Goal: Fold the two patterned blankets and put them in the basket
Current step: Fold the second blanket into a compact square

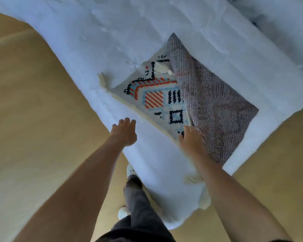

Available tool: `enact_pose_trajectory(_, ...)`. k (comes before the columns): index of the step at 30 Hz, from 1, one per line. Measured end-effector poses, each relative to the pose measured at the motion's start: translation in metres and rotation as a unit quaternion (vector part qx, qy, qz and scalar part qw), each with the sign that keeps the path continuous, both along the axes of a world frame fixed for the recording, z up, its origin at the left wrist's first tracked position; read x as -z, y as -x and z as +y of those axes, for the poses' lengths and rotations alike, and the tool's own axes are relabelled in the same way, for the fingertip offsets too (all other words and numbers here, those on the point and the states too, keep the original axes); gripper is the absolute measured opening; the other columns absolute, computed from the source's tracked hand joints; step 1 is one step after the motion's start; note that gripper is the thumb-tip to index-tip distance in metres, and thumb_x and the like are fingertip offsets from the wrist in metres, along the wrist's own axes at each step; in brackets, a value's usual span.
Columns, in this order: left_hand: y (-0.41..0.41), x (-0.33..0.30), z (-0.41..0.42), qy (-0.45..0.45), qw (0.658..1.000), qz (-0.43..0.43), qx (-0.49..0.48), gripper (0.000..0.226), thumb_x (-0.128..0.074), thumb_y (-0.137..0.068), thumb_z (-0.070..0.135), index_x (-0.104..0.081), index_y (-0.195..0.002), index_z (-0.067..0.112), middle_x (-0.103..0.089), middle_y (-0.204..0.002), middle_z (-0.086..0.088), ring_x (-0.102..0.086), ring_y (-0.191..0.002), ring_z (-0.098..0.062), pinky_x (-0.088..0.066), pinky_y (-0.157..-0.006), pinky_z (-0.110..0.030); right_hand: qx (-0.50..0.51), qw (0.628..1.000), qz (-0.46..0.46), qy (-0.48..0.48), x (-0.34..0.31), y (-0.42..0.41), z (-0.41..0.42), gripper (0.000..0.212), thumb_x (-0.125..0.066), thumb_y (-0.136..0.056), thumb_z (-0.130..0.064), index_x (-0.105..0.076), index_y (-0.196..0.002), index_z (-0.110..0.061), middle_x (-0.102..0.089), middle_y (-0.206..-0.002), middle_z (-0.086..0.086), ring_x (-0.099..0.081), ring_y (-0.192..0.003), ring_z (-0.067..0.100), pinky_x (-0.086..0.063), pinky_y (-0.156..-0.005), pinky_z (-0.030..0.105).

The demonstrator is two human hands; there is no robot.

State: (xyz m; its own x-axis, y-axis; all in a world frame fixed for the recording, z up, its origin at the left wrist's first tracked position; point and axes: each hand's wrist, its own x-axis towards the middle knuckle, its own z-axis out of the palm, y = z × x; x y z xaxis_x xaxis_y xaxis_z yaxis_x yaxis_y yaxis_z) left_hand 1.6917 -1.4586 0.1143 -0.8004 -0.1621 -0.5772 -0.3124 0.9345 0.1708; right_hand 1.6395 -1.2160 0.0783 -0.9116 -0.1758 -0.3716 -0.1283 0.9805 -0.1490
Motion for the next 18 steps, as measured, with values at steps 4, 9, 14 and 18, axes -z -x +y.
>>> enact_pose_trajectory(4,0.076,-0.007,-0.016,0.01,0.998,0.028,0.061,0.05,-0.039,-0.093,0.011,-0.034,-0.143,0.012,-0.033,-0.147,-0.009,-0.03,-0.134,-0.028,-0.03,-0.107,-0.046,0.061,0.998,-0.022,0.002,0.007,0.04,-0.014,0.046,-0.039,-0.097,-0.027,-0.037,-0.138,-0.005,-0.039,-0.14,0.015,-0.041,-0.125,0.03,-0.04,-0.098,0.042)
enact_pose_trajectory(9,0.157,-0.002,-0.044,0.053,0.992,0.011,0.115,0.05,-0.044,-0.093,0.016,-0.034,-0.142,0.012,-0.035,-0.144,-0.011,-0.032,-0.133,-0.029,-0.032,-0.107,-0.046,0.105,0.993,-0.056,0.024,0.023,0.075,-0.036,0.044,-0.04,-0.097,-0.026,-0.039,-0.136,-0.006,-0.043,-0.137,0.016,-0.041,-0.126,0.03,-0.041,-0.1,0.042)
enact_pose_trajectory(14,0.227,0.012,-0.033,0.071,0.975,-0.012,0.212,0.053,-0.047,-0.093,0.021,-0.034,-0.144,0.016,-0.034,-0.146,-0.011,-0.03,-0.135,-0.03,-0.03,-0.109,-0.048,0.145,0.987,-0.066,0.014,0.038,0.094,-0.041,0.043,-0.039,-0.097,-0.026,-0.04,-0.136,-0.007,-0.047,-0.134,0.014,-0.043,-0.124,0.028,-0.041,-0.099,0.039)
enact_pose_trajectory(18,0.294,0.038,-0.016,0.084,0.955,-0.002,0.284,0.055,-0.048,-0.091,0.014,-0.034,-0.144,0.013,-0.03,-0.149,-0.014,-0.026,-0.137,-0.03,-0.027,-0.11,-0.048,0.172,0.983,-0.067,0.004,0.058,0.106,-0.041,0.042,-0.037,-0.096,-0.025,-0.041,-0.135,-0.007,-0.049,-0.133,0.013,-0.047,-0.121,0.028,-0.043,-0.097,0.039)
